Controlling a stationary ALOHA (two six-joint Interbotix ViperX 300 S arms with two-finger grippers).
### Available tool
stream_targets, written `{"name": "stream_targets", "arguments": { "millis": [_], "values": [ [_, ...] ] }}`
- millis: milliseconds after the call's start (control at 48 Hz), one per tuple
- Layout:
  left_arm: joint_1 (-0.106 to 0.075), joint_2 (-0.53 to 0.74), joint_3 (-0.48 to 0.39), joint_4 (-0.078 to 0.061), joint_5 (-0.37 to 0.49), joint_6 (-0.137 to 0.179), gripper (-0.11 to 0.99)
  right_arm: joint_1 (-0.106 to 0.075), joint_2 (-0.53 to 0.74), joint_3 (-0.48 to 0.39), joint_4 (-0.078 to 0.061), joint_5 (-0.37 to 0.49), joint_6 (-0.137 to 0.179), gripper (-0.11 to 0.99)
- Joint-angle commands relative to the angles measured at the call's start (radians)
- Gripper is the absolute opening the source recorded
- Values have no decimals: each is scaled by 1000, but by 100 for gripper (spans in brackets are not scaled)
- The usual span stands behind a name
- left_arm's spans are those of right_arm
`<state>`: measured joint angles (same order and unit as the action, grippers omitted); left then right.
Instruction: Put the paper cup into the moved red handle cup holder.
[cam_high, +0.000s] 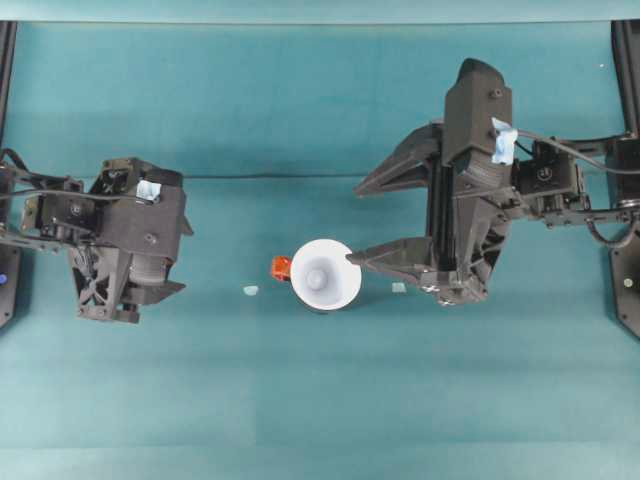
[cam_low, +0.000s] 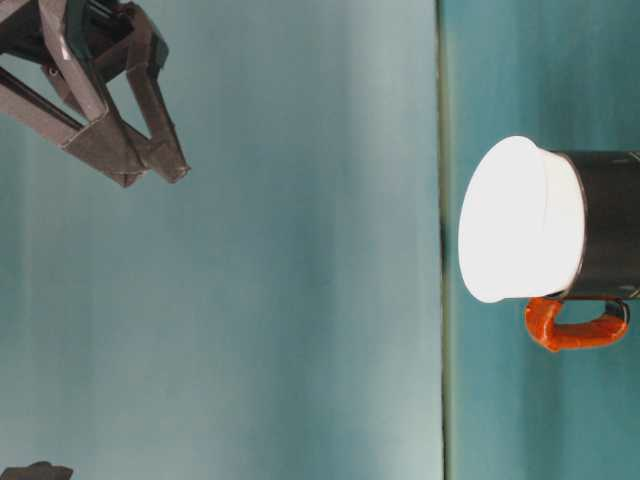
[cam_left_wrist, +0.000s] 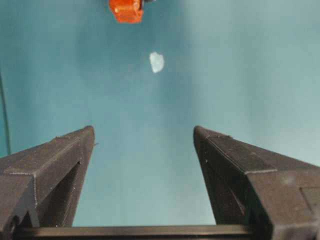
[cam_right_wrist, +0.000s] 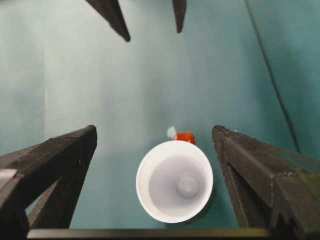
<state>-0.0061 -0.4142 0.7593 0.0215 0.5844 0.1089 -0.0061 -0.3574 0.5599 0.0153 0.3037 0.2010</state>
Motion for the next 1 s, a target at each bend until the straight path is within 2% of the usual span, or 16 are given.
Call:
{"name": "stream_targets", "arguments": {
  "millis": [0,979],
  "values": [
    [-2,-11,-11,2,-5,-2,84,3,-48,-9,2,-9,-8,77],
    [-2,-20,-14,2,-18,-2,84,3,-46,-9,2,-9,-6,77]
  ]
}}
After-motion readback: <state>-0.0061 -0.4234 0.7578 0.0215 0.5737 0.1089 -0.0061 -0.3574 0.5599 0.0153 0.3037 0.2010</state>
